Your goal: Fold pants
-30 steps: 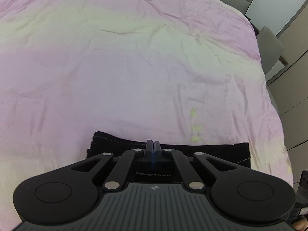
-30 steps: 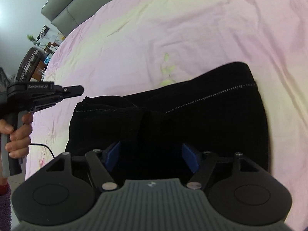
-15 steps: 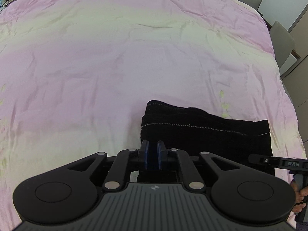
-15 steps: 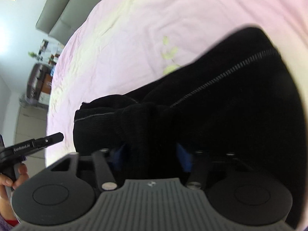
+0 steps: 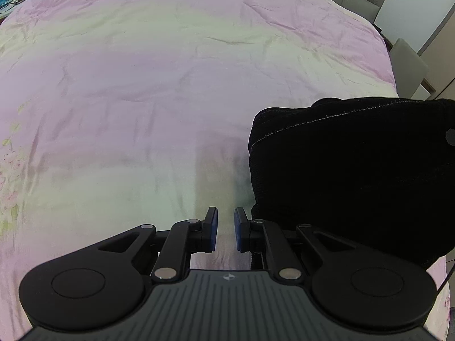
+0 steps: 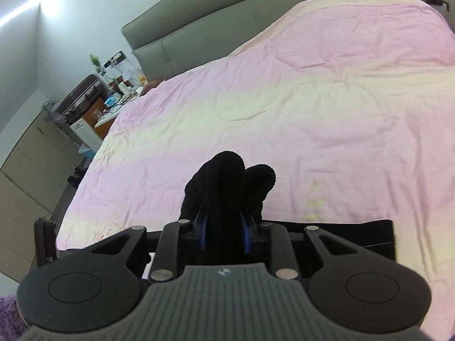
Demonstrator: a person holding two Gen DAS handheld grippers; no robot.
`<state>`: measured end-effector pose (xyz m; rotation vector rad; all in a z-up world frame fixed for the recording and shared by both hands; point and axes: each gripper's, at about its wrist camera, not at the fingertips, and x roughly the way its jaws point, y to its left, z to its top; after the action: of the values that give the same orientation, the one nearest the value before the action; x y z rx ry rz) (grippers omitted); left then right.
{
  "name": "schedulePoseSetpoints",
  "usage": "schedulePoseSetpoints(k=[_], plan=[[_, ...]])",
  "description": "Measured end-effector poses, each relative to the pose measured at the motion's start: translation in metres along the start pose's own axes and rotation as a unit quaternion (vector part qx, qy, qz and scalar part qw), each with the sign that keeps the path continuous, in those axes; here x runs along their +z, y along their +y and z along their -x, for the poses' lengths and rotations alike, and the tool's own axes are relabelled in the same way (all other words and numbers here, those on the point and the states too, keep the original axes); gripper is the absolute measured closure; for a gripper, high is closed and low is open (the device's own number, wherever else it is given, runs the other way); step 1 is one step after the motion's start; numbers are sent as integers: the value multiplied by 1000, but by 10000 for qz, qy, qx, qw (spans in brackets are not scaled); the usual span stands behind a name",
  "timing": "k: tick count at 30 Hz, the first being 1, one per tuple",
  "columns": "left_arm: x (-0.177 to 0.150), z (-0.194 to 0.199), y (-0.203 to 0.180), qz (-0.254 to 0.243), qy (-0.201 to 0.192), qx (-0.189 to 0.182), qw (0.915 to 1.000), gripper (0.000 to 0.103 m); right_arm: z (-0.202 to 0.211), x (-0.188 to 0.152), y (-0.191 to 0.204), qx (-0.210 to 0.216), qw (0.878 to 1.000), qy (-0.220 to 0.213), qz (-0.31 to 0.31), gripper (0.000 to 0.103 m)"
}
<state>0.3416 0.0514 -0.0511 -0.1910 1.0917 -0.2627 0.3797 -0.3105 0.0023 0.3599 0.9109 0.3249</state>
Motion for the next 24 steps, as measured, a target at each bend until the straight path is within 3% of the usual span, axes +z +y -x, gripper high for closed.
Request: schedulePoseSetpoints(k=[3,4,7,11,16,19,24], plan=[[3,-9,-11,-69,1,-97,9999,90,-5,-9,-48,-441,9981,92,-419,86],[3,-12,-14,-79,5,-136,9999,90,-8,-16,-67,-580,9968,108,-544,93],[3,-24,-24,-169,58,-240,9996,90,-25,-37,-120,-904,9906,282,-990,93],[3,-39,-33,-213,176,-336,9991,85,-59,-54,-161,-983,9851,476,-1330,93],[9,-46,-42,-193,104,-460,9987,74,-83,-55,-167,-1138,9853,650,-1099,83],[14,-48,-47,-189,-21,-532,9984,62,-68,-52,-157,-1235,9889,557,-616,64],[29,-71,-49,12,39,-593,9982,60,-37,-46,-129,-1572,9868,271,292,55]])
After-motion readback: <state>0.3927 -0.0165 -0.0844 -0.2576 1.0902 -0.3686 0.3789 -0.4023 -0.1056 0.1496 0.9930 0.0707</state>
